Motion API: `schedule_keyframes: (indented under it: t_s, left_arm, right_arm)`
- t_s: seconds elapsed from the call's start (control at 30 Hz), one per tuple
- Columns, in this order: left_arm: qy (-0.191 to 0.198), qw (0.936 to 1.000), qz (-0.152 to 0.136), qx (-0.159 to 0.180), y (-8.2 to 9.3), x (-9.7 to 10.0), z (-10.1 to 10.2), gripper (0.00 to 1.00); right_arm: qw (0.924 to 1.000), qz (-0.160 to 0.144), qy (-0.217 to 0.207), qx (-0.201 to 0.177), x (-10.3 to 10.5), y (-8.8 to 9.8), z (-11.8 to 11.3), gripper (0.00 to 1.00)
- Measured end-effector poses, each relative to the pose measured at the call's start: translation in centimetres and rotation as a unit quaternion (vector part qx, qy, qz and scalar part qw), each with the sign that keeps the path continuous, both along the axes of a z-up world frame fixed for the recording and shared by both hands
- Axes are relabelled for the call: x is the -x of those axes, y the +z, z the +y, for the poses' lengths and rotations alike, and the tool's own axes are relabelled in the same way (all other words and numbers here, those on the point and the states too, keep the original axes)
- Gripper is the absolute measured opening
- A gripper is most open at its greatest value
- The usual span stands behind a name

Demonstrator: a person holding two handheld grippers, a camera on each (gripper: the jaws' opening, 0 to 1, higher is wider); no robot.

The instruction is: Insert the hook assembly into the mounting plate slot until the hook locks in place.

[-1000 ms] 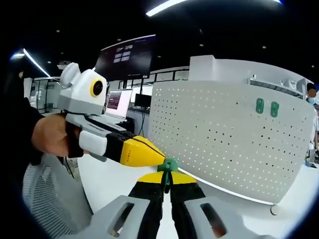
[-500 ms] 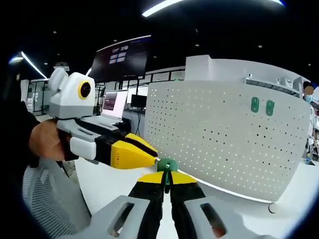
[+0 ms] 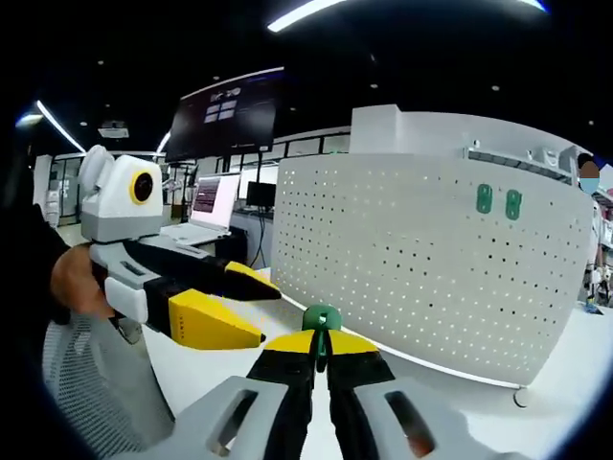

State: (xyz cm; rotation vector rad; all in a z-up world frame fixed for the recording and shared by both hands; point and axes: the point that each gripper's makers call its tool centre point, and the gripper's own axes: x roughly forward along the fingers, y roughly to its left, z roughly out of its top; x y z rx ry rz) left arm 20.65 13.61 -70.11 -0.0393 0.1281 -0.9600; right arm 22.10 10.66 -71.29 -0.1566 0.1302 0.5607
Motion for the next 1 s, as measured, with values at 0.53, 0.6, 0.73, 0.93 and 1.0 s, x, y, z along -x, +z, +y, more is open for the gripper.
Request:
schedule_keyframes:
  t_s: [0.53, 0.6, 0.73, 0.93, 1.0]
  left_arm:
    - [-0.013, 0.9999, -0.004, -0.005, -0.5, 0.2, -0.4, 0.47]
    - [-0.015, 0.9998, 0.000, -0.010, -0.9, 0.1, -0.5, 0.48]
    - [-0.016, 0.9998, 0.000, -0.010, -0.9, 0.0, -0.5, 0.49]
    - [-0.017, 0.9997, 0.007, -0.015, -1.3, -0.1, -0.5, 0.49]
    - [-0.018, 0.9997, 0.009, -0.015, -1.3, -0.1, -0.5, 0.49]
  right_arm:
    - [0.9988, -0.026, -0.041, -0.005, -1.4, 2.5, -2.9, 0.01]
    - [0.9984, -0.032, -0.047, -0.003, -1.8, 3.0, -3.5, 0.01]
    - [0.9966, -0.044, -0.069, -0.002, -2.7, 4.1, -5.4, 0.01]
    - [0.9924, -0.067, -0.103, 0.000, -4.2, 6.2, -8.5, 0.01]
    - [0.9904, -0.076, -0.115, 0.002, -4.9, 7.1, -9.6, 0.01]
